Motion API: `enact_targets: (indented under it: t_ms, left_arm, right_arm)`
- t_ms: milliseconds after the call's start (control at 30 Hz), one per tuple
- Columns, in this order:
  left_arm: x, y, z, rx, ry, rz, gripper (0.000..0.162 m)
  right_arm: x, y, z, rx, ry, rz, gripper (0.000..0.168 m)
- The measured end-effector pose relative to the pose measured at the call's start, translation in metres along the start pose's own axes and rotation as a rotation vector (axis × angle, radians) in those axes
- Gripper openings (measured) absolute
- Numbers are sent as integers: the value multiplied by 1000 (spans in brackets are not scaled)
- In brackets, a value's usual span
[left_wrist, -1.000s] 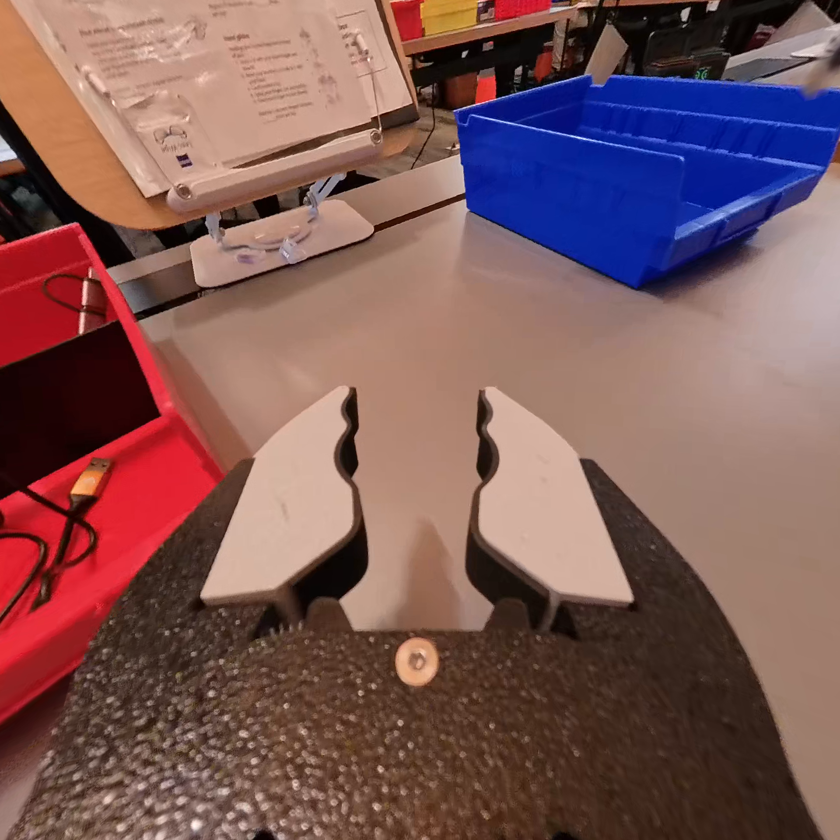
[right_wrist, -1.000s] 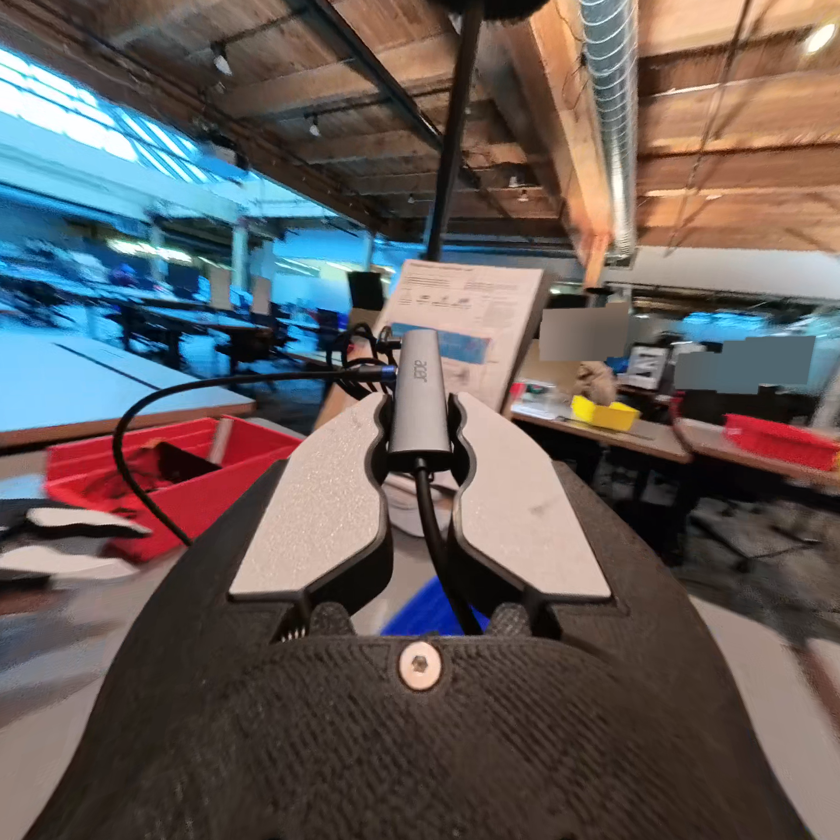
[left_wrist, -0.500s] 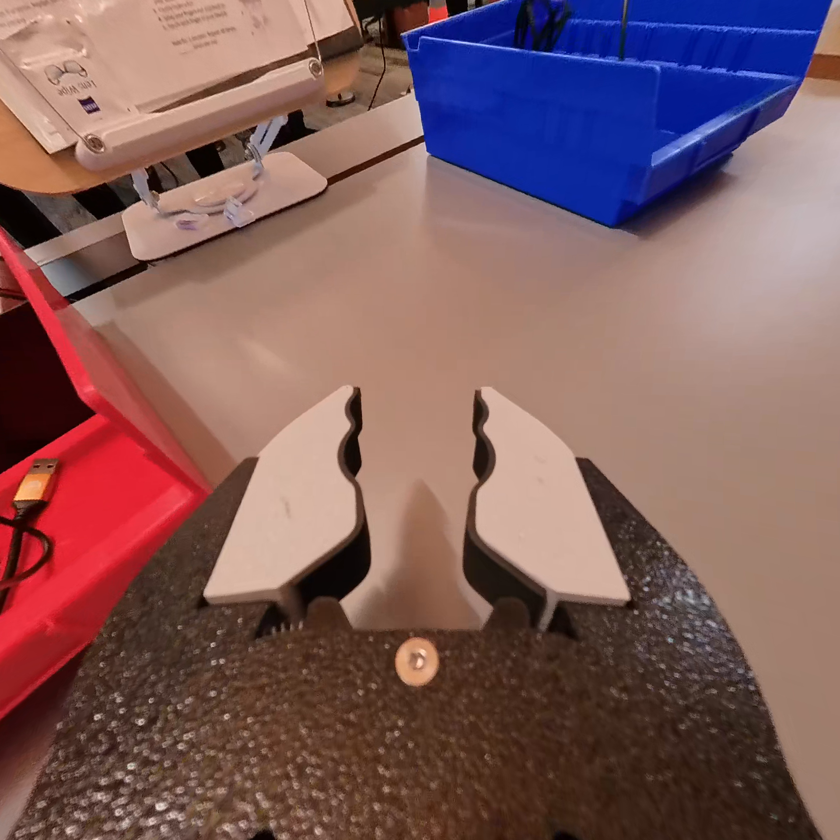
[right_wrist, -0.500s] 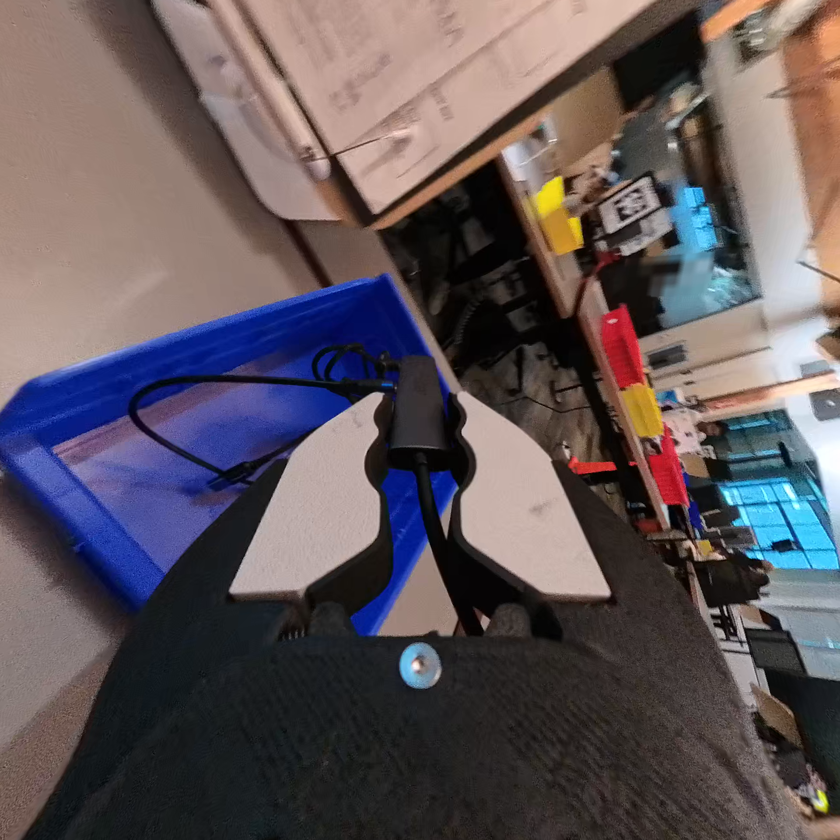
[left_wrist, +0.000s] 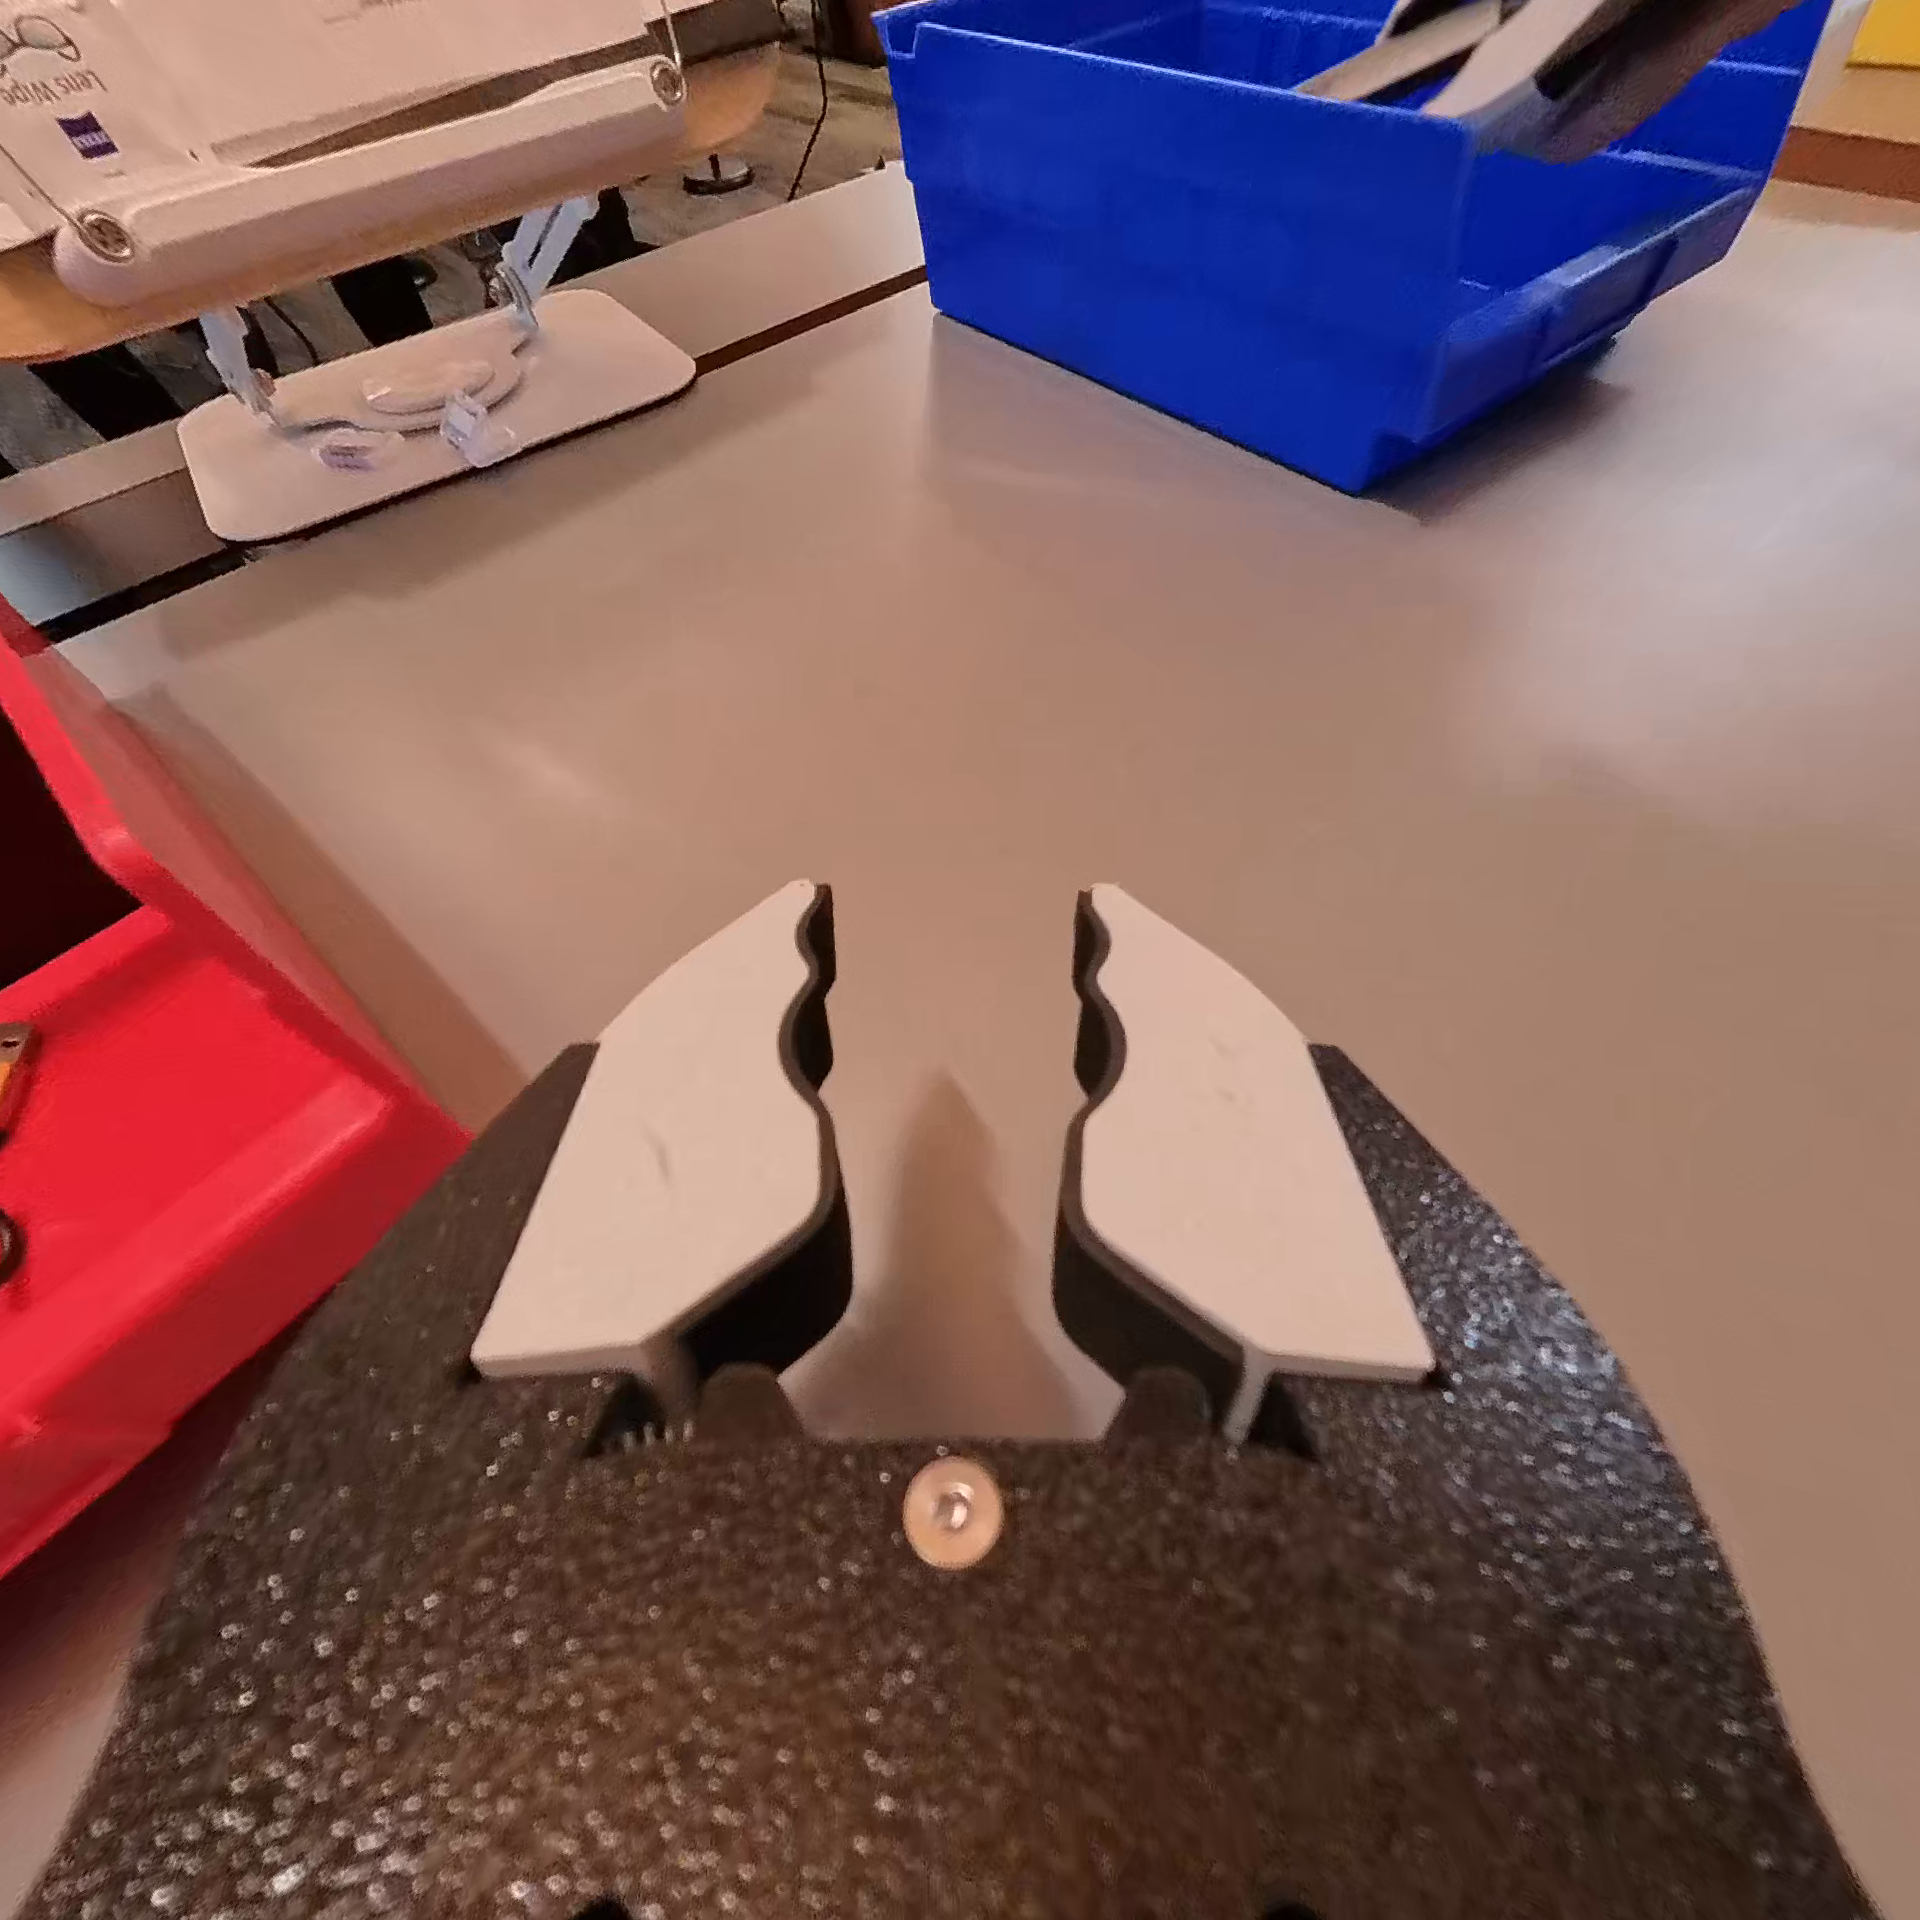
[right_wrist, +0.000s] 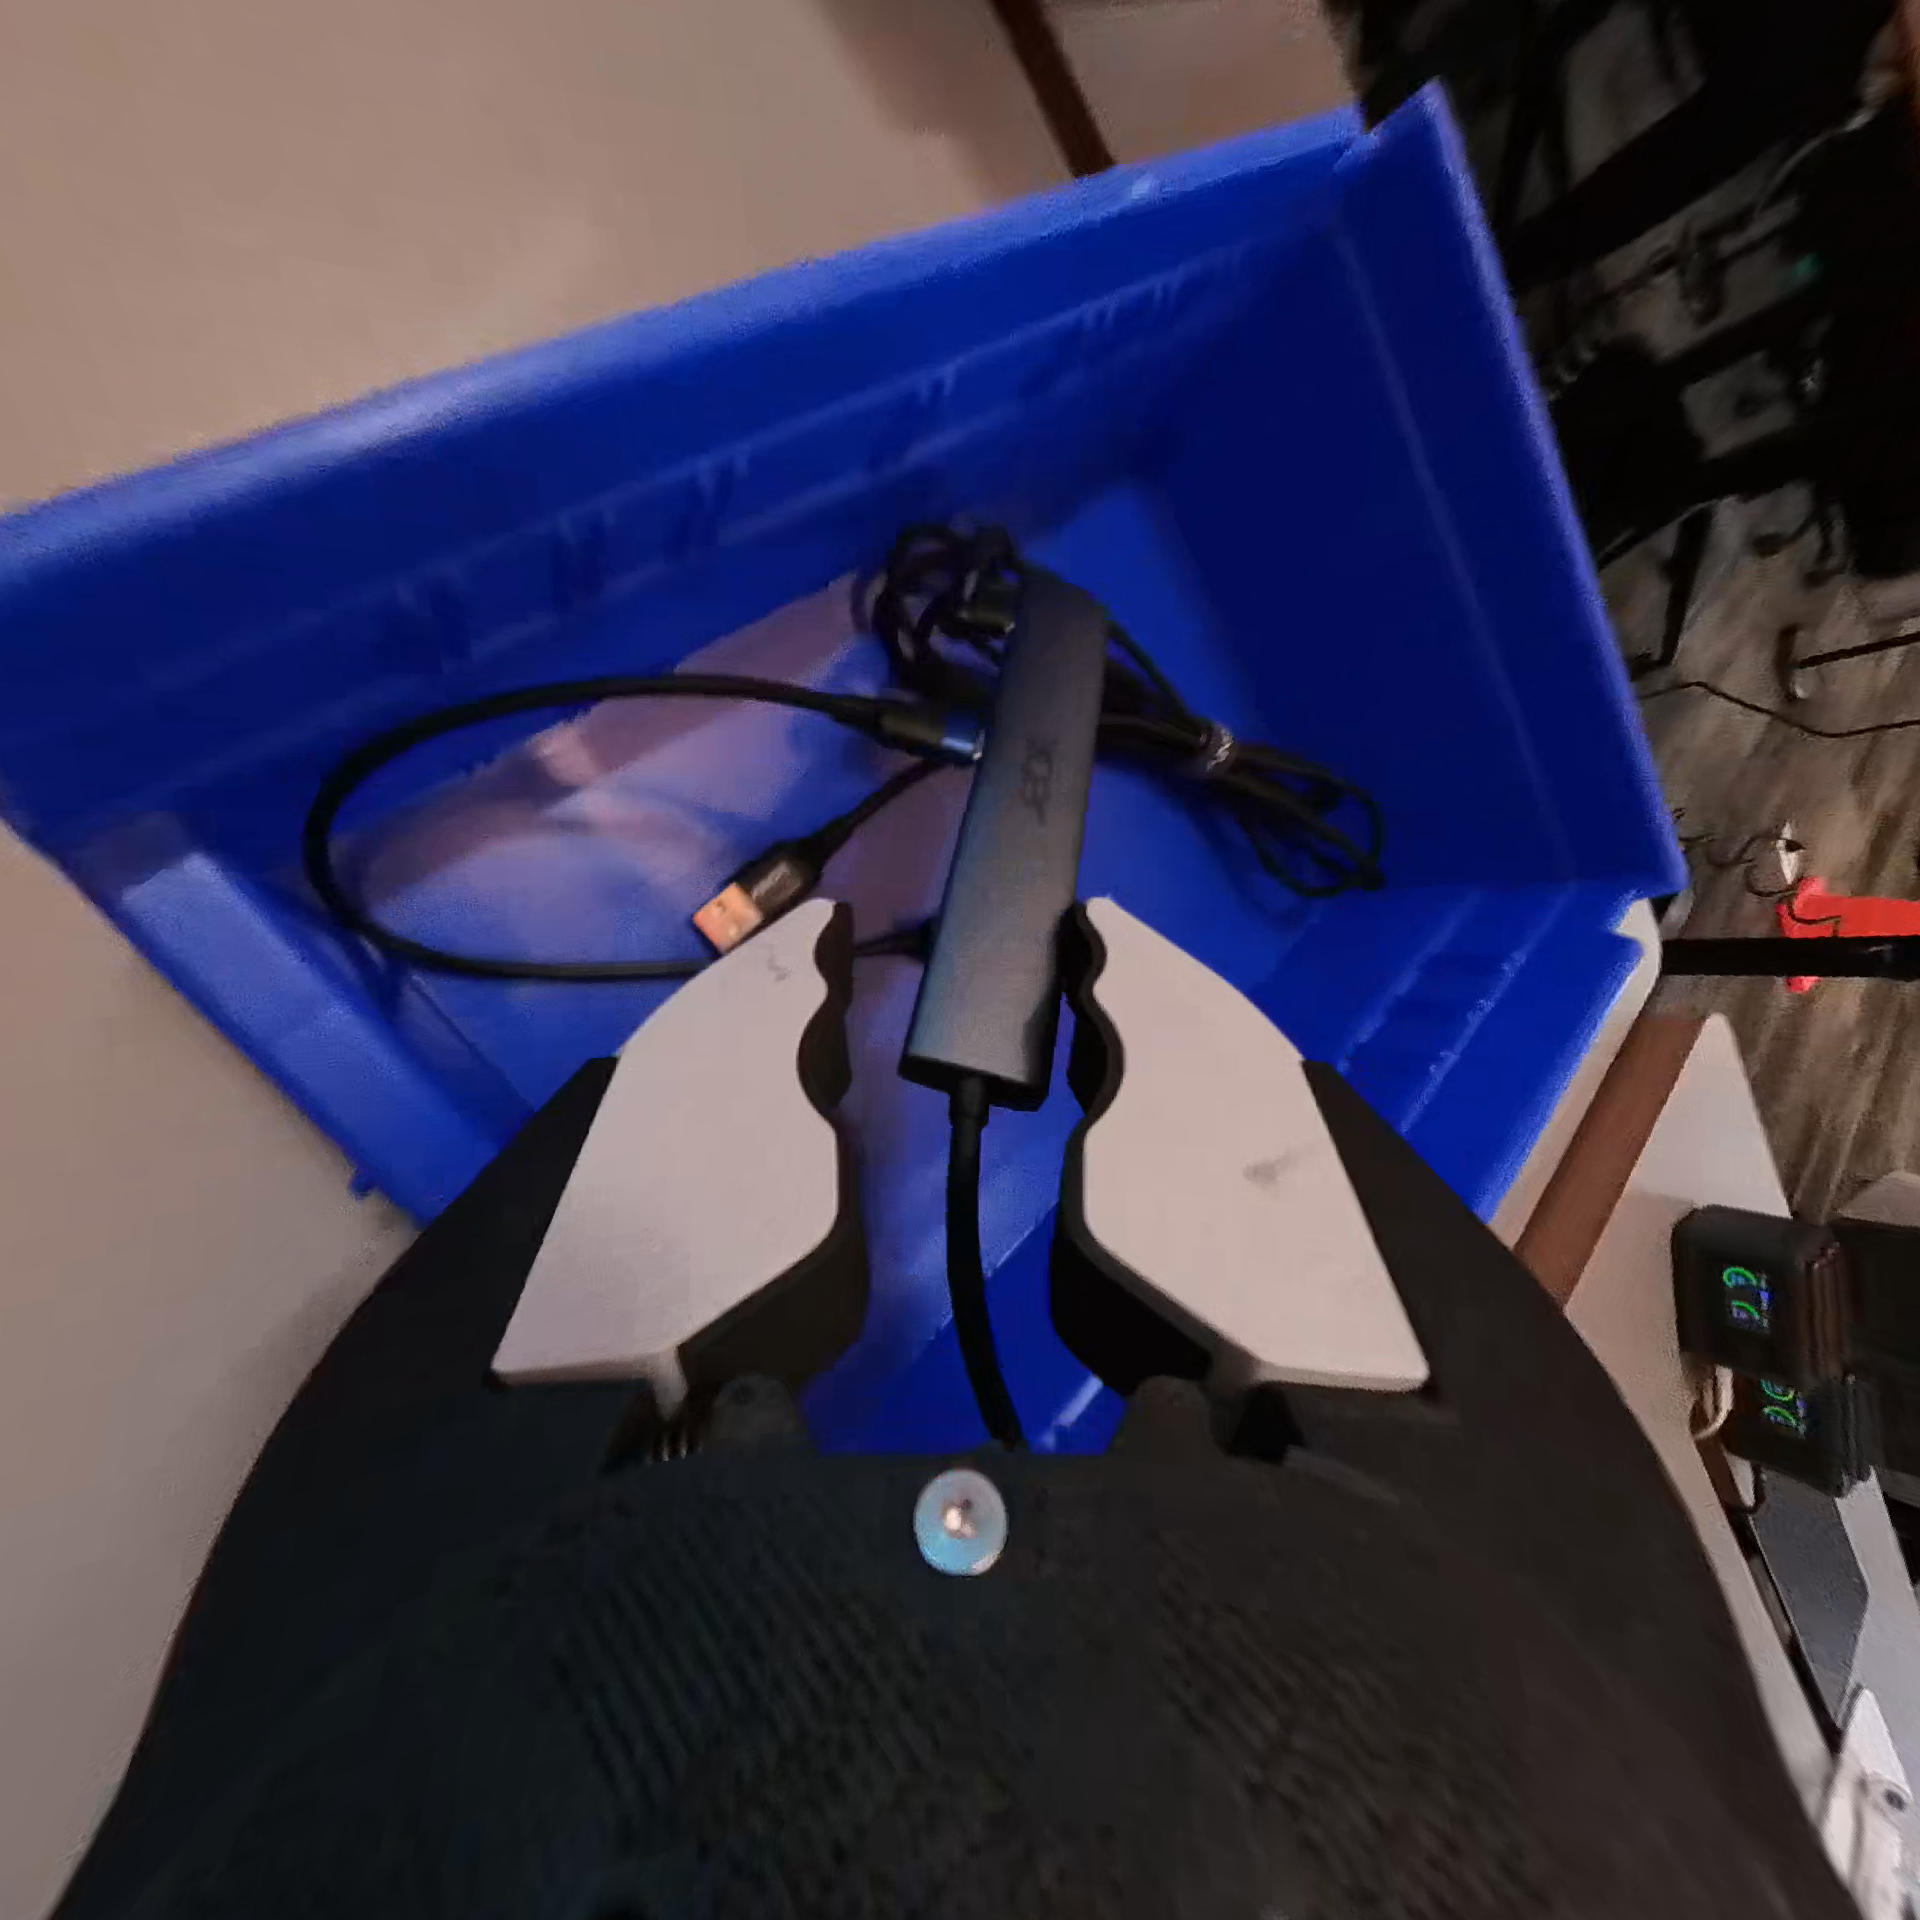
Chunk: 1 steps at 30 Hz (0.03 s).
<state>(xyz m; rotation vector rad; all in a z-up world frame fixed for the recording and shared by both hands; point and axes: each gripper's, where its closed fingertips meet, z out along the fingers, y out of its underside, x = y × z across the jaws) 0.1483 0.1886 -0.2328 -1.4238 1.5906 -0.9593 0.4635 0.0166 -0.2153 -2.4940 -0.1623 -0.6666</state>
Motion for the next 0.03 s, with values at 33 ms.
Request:
enact_targets:
  t_ms: [33]
  left_arm:
    - [0, 1, 0, -2, 6, -7, 44]
  right_arm:
    - [-5, 9, -1, -46, -31, -15, 46]
